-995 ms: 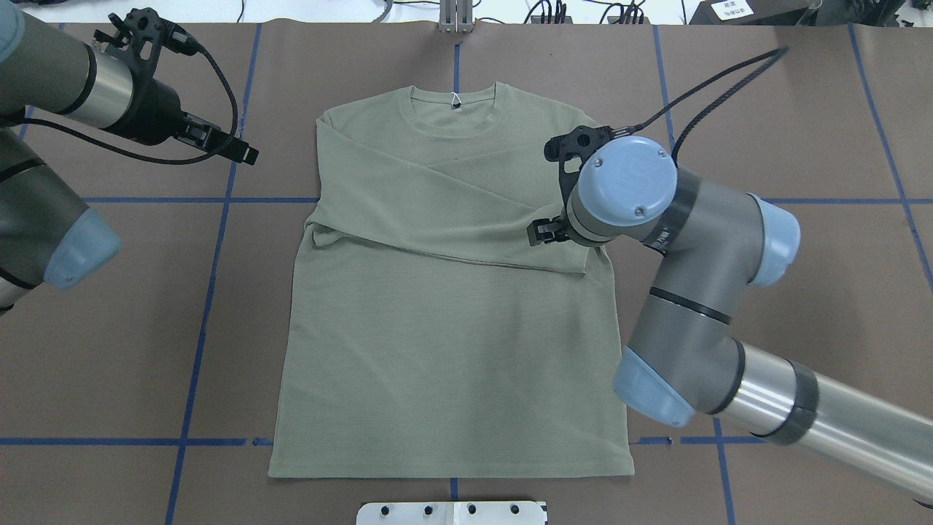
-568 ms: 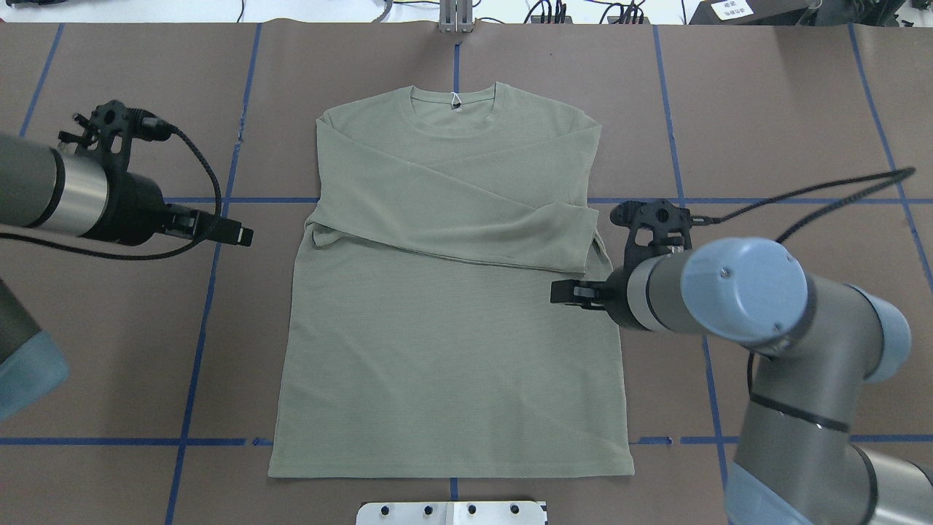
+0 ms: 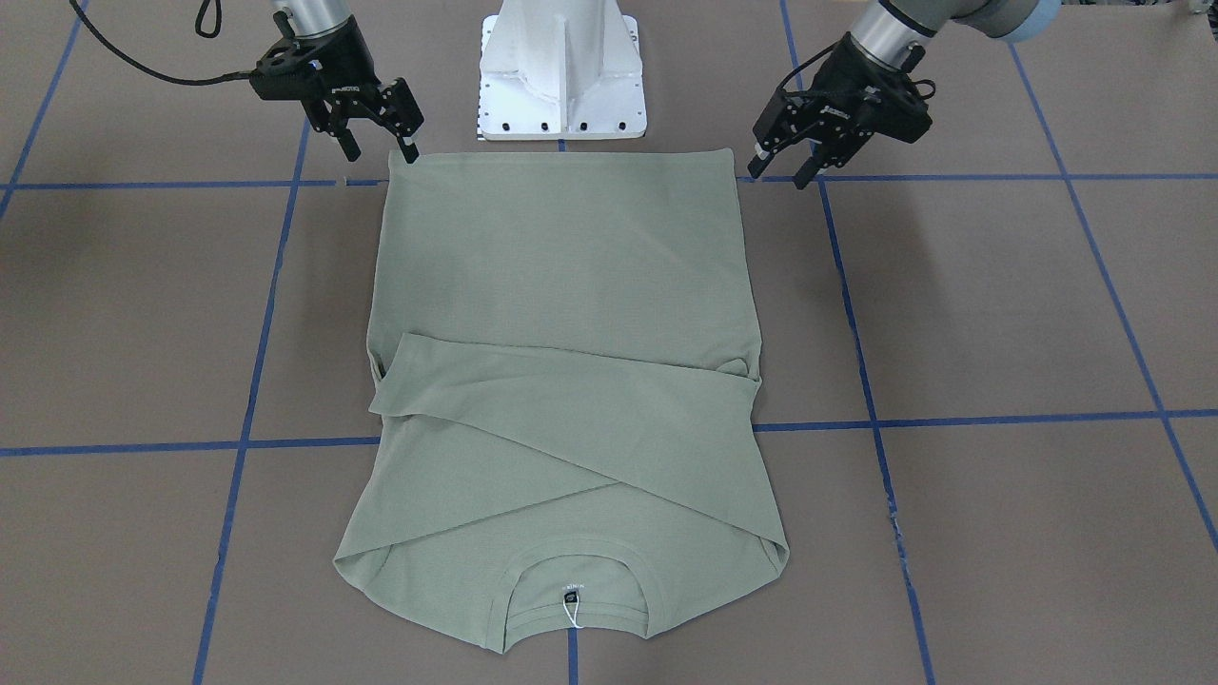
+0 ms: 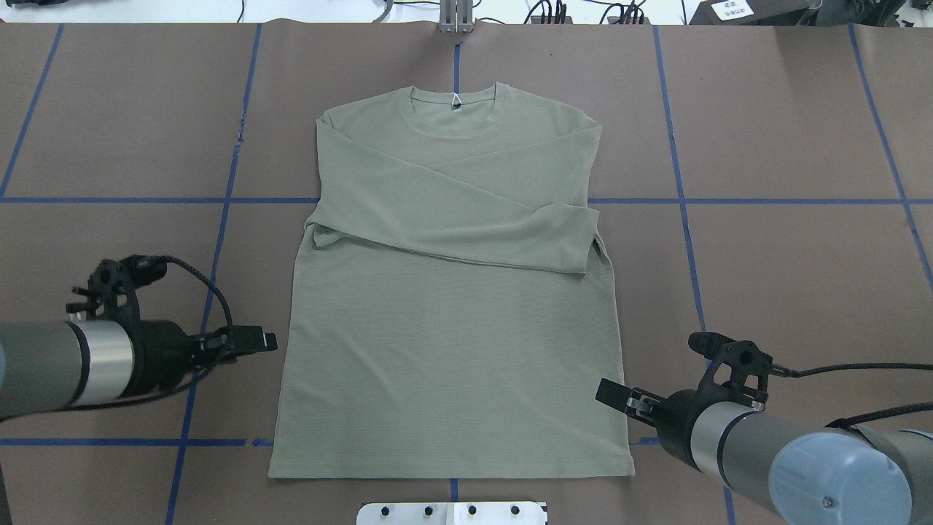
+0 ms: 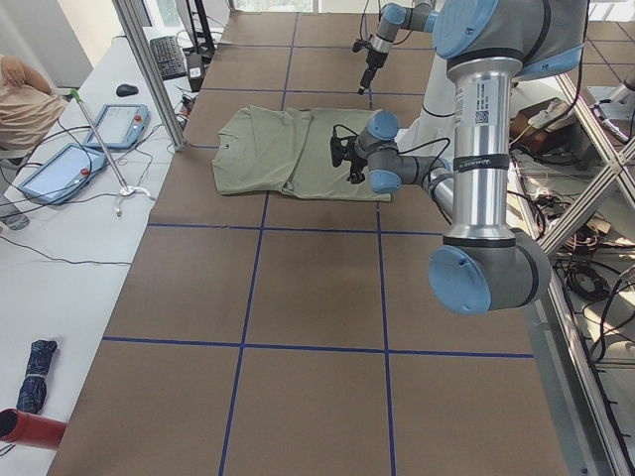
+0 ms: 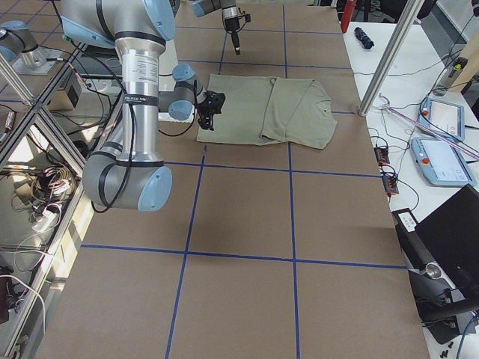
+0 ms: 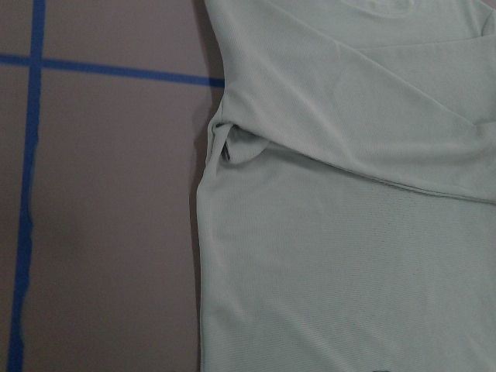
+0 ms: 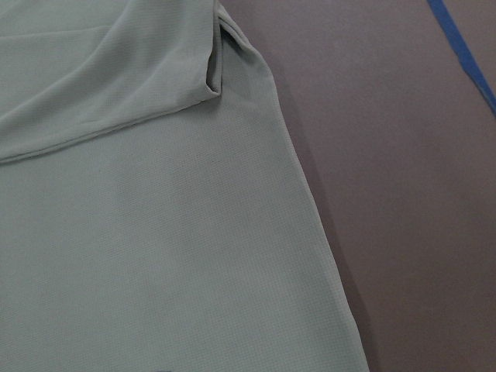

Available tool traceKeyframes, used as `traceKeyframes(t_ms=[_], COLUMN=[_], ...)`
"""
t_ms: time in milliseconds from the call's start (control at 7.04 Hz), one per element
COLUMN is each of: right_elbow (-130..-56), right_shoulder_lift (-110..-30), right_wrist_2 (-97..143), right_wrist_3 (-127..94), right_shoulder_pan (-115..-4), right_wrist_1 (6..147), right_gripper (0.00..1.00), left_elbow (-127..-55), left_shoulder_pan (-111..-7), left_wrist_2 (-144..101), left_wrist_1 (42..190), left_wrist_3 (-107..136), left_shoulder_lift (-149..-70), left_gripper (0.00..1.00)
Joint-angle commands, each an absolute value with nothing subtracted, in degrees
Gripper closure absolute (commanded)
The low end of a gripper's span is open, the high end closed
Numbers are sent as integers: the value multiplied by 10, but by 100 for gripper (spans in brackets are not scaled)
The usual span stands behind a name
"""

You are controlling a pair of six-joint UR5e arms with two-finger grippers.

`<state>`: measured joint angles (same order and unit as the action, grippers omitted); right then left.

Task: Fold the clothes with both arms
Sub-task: 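Move both grippers to the hem corners nearest the robot and grasp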

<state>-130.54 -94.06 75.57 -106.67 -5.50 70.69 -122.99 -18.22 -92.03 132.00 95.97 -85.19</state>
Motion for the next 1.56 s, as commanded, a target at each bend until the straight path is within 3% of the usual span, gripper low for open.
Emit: traceKeyframes(t_ms=[0, 710, 853, 995, 1137, 1279, 1421], right_elbow=[-1309, -1308, -1308, -1308, -1308, -1306, -1304], right_shoulder_lift=[-948, -945, -945, -945, -945, -945, -945], right_wrist_2=[732, 727, 727, 727, 726, 719, 719], right_wrist_3=[-1085, -1085, -1085, -1085, -1085, -1085, -1085], right_shoulder_pan=[-39, -37, -37, -37, -37, -35, -33], right_wrist_1=[706, 706, 706, 706, 706, 706, 706], right_gripper=[2, 1, 1, 1, 1, 1, 1], left_elbow=[-1191, -1161, -1162, -1163, -1163, -1163, -1163], left_shoulder_pan=[-49, 10, 10, 10, 10, 10, 10], left_wrist_2=[-795, -773, -773, -772, -772, -772, -772], left_wrist_1=[1327, 1326, 1326, 1327, 1327, 1327, 1327], left_wrist_3=[1082, 1095, 1096, 1098, 1099, 1099, 1099], left_shoulder_lift=[-842, -845, -848, -848, -850, -850, -849], left_gripper=[27, 28, 37, 56, 86, 98, 100])
